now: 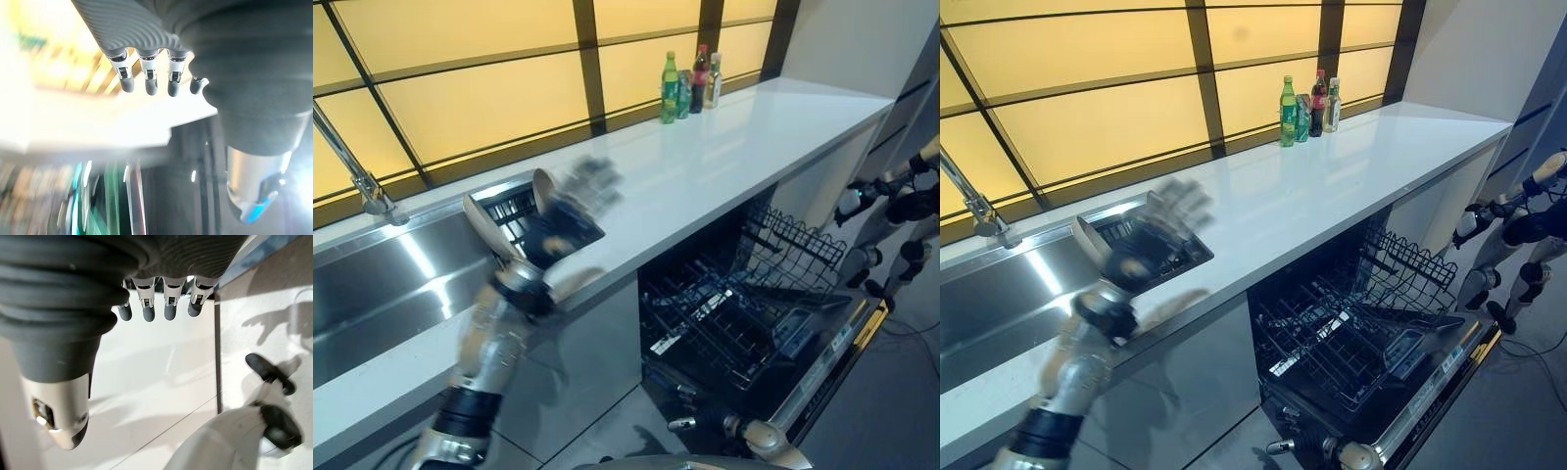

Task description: Pick up plates and place into dishwasher.

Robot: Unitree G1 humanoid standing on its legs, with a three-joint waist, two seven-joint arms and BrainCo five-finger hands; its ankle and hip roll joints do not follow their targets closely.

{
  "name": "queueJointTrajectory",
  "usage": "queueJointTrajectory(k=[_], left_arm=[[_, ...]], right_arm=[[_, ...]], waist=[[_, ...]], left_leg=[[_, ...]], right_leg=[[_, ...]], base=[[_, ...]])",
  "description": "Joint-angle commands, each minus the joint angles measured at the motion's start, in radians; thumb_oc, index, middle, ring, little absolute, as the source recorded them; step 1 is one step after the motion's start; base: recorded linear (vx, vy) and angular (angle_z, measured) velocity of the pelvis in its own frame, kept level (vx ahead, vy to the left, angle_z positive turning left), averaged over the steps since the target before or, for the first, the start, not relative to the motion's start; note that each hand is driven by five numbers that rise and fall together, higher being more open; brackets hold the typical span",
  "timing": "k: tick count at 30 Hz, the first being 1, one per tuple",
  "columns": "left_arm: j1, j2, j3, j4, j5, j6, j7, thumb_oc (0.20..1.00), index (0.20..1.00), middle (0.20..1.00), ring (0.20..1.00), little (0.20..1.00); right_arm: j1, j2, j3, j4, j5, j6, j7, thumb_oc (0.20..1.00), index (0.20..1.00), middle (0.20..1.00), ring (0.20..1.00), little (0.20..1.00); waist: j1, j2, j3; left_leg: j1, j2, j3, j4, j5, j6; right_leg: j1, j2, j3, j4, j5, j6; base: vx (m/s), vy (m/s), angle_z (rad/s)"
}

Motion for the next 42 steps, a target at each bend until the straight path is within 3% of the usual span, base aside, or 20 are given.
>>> queueJointTrajectory(k=[1, 3, 5, 6, 7, 9, 12, 14, 17, 23, 28, 34, 37, 42], left_arm=[[-0.154, 0.137, 0.046, 0.022, 0.296, -0.154, 0.312, 1.000, 1.000, 1.000, 1.000, 1.000], [-0.202, 0.257, 0.057, 0.104, 0.530, -0.178, 0.533, 1.000, 1.000, 1.000, 1.000, 1.000], [-0.247, 0.382, 0.039, 0.198, 0.693, -0.163, 0.674, 1.000, 1.000, 1.000, 1.000, 1.000], [-0.263, 0.434, 0.023, 0.243, 0.734, -0.158, 0.720, 1.000, 1.000, 1.000, 1.000, 1.000], [-0.269, 0.436, 0.018, 0.249, 0.734, -0.161, 0.722, 1.000, 1.000, 1.000, 1.000, 1.000], [-0.276, 0.569, -0.017, 0.338, 0.906, -0.128, 0.836, 1.000, 1.000, 1.000, 1.000, 1.000], [-0.278, 0.591, -0.029, 0.352, 0.935, -0.112, 0.841, 1.000, 1.000, 1.000, 1.000, 1.000], [-0.249, 0.698, -0.076, 0.409, 1.053, -0.024, 0.823, 1.000, 1.000, 1.000, 1.000, 1.000], [-0.235, 0.759, -0.115, 0.442, 1.163, 0.025, 0.793, 1.000, 1.000, 1.000, 1.000, 1.000], [-0.291, 0.862, -0.296, 0.537, 1.364, 0.092, 0.688, 1.000, 1.000, 1.000, 1.000, 1.000], [-0.326, 0.888, -0.401, 0.619, 1.453, 0.135, 0.624, 1.000, 1.000, 1.000, 1.000, 1.000], [-0.355, 0.881, -0.453, 0.655, 1.557, 0.192, 0.562, 1.000, 1.000, 1.000, 1.000, 1.000], [-0.355, 0.869, -0.471, 0.691, 1.584, 0.178, 0.575, 1.000, 1.000, 1.000, 1.000, 1.000], [-0.396, 0.840, -0.499, 0.727, 1.588, 0.178, 0.678, 1.000, 1.000, 1.000, 1.000, 1.000]], right_arm=[[-0.047, 0.016, 0.013, -0.128, 0.092, -0.039, 0.017, 1.000, 1.000, 1.000, 1.000, 1.000], [-0.049, -0.005, 0.025, -0.188, 0.133, -0.022, 0.010, 1.000, 1.000, 1.000, 1.000, 1.000], [-0.049, -0.031, 0.032, -0.259, 0.184, -0.008, -0.002, 1.000, 1.000, 1.000, 1.000, 1.000], [-0.048, -0.041, 0.030, -0.291, 0.210, -0.015, -0.003, 1.000, 1.000, 1.000, 1.000, 1.000], [-0.047, -0.040, 0.029, -0.292, 0.210, -0.014, -0.003, 1.000, 1.000, 1.000, 1.000, 1.000], [-0.044, -0.068, 0.006, -0.367, 0.261, -0.062, -0.011, 1.000, 1.000, 1.000, 1.000, 1.000], [-0.042, -0.073, 0.000, -0.378, 0.264, -0.074, -0.013, 1.000, 1.000, 1.000, 1.000, 1.000], [-0.038, -0.111, -0.039, -0.426, 0.299, -0.100, 0.000, 1.000, 1.000, 1.000, 1.000, 1.000], [-0.036, -0.132, -0.062, -0.438, 0.315, -0.110, 0.014, 1.000, 1.000, 1.000, 1.000, 1.000], [-0.045, -0.185, -0.080, -0.462, 0.344, -0.098, 0.028, 1.000, 1.000, 1.000, 1.000, 1.000], [-0.055, -0.219, -0.079, -0.464, 0.370, -0.100, 0.017, 1.000, 1.000, 1.000, 1.000, 1.000], [-0.056, -0.234, -0.078, -0.469, 0.382, -0.109, 0.020, 1.000, 1.000, 1.000, 1.000, 1.000], [-0.059, -0.247, -0.074, -0.472, 0.382, -0.114, 0.012, 1.000, 1.000, 1.000, 1.000, 1.000], [-0.074, -0.261, -0.075, -0.461, 0.389, -0.127, 0.009, 1.000, 1.000, 1.000, 1.000, 1.000]], waist=[[0.014, -0.032, 0.043], [0.008, -0.027, 0.041], [0.001, -0.022, 0.041], [-0.001, -0.020, 0.042], [0.000, -0.022, 0.042], [-0.009, -0.016, 0.044], [-0.009, -0.016, 0.045], [-0.021, -0.012, 0.050], [-0.028, -0.010, 0.054], [-0.049, 0.000, 0.065], [-0.061, 0.004, 0.084], [-0.071, 0.003, 0.104], [-0.079, 0.004, 0.118], [-0.087, -0.001, 0.138]], left_leg=[[0.042, -0.092, 0.014, 0.010, -0.162, 0.037], [0.038, -0.091, 0.021, 0.010, -0.157, 0.036], [0.035, -0.089, 0.029, 0.010, -0.153, 0.036], [0.034, -0.089, 0.032, 0.010, -0.152, 0.037], [0.034, -0.090, 0.032, 0.010, -0.152, 0.037], [0.032, -0.088, 0.044, 0.010, -0.151, 0.039], [0.033, -0.088, 0.046, 0.010, -0.152, 0.039], [0.035, -0.089, 0.061, 0.010, -0.155, 0.043], [0.038, -0.090, 0.070, 0.010, -0.157, 0.045], [0.037, -0.094, 0.087, 0.010, -0.156, 0.048], [0.027, -0.099, 0.098, 0.010, -0.153, 0.052], [0.012, -0.103, 0.109, 0.010, -0.148, 0.056], [0.001, -0.105, 0.113, 0.010, -0.145, 0.057], [-0.012, -0.106, 0.121, 0.010, -0.140, 0.057]], right_leg=[[0.012, -0.051, 0.014, 0.031, -0.112, 0.071], [0.009, -0.050, 0.015, 0.030, -0.112, 0.070], [0.004, -0.049, 0.017, 0.032, -0.110, 0.070], [0.004, -0.048, 0.018, 0.032, -0.110, 0.071], [0.004, -0.048, 0.018, 0.032, -0.110, 0.071], [0.001, -0.047, 0.020, 0.033, -0.106, 0.076], [0.000, -0.047, 0.021, 0.033, -0.105, 0.077], [-0.007, -0.049, 0.028, 0.035, -0.101, 0.085], [-0.009, -0.050, 0.033, 0.036, -0.098, 0.090], [-0.018, -0.055, 0.043, 0.039, -0.088, 0.102], [-0.038, -0.062, 0.053, 0.041, -0.076, 0.112], [-0.063, -0.065, 0.061, 0.045, -0.067, 0.119], [-0.082, -0.067, 0.065, 0.051, -0.062, 0.123], [-0.100, -0.069, 0.070, 0.057, -0.057, 0.124]], base=[[0.05, 0.022, 0.05], [0.05, 0.031, 0.03], [0.04, 0.025, -0.02], [0.03, 0.014, 0.01], [0.04, 0.019, 0.02], [0.06, 0.030, -0.01], [0.02, 0.019, 0.01], [0.07, 0.073, 0.02], [0.04, 0.065, -0.12], [0.05, 0.098, -0.06], [0.02, 0.101, -0.09], [-0.02, 0.080, -0.09], [-0.04, 0.067, -0.03], [-0.04, 0.049, -0.05]])
